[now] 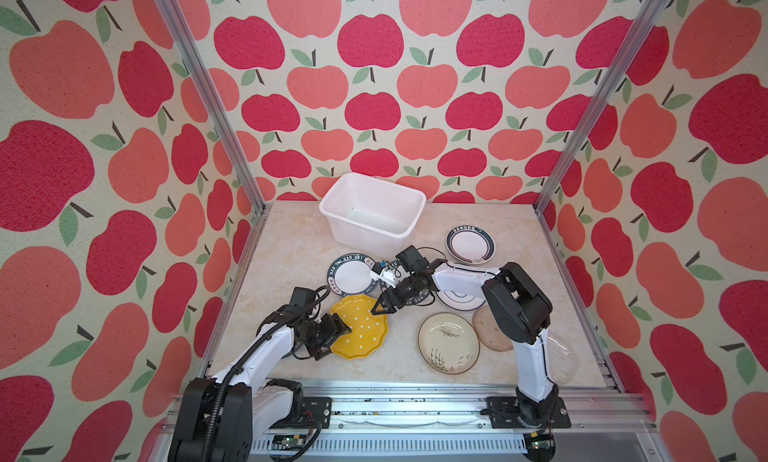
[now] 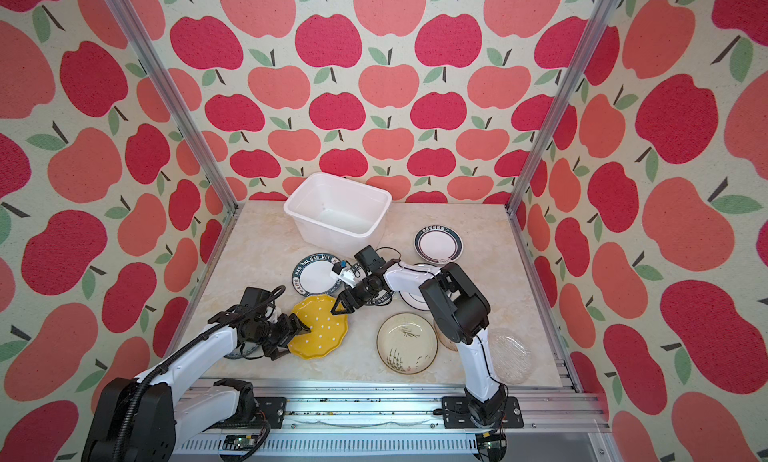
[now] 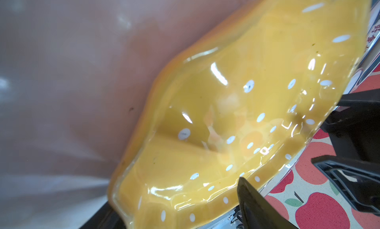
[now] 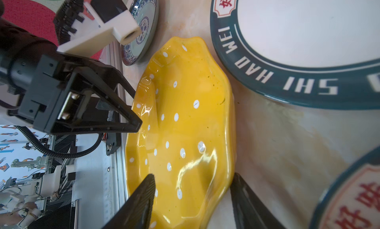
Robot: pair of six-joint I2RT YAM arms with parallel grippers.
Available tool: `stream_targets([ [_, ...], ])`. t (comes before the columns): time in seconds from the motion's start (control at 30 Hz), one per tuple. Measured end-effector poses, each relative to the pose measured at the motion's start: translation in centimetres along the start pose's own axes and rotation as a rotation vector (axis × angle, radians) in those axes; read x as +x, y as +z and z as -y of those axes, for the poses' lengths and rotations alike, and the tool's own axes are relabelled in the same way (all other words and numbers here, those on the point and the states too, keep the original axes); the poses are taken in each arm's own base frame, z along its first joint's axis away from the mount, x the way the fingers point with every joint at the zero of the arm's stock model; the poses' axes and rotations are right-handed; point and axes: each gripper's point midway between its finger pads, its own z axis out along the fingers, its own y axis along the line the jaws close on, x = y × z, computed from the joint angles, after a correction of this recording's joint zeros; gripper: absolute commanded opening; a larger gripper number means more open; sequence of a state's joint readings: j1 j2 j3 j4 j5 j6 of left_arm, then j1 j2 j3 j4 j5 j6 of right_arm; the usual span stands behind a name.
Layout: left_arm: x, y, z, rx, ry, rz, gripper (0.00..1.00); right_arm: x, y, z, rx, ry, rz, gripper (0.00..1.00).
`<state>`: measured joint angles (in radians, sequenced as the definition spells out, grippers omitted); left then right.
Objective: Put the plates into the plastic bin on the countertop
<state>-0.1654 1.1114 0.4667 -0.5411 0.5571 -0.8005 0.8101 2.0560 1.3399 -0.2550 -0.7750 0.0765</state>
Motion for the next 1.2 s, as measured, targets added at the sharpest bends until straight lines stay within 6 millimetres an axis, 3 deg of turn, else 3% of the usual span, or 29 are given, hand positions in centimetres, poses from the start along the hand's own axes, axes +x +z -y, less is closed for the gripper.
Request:
stream_targets([
  [0.2, -0.2, -0.1, 0.0, -0.004, 0.015, -0.005, 0.78, -0.7, -1.0, -1.1, -0.001, -0.025, 0.025, 0.55],
  [0.43, -0.2, -0.1, 0.1, -0.004, 0.025, -0.004, 0.78, -0.6, -1.1, -1.0, 0.015, -0.019, 0.020, 0.55],
  [0.93, -0.2, 0.0, 0.1, -0.006, 0.020, -0.014, 0.78, 1.7, 0.4, 0.4, 0.096, 0.043, -0.081, 0.62],
  [1.2, -0.3, -0.2, 0.1, -0.003, 0.024, 0.001, 0.73, 2.2, 0.5, 0.6, 0.122, 0.049, -0.101, 0.57],
])
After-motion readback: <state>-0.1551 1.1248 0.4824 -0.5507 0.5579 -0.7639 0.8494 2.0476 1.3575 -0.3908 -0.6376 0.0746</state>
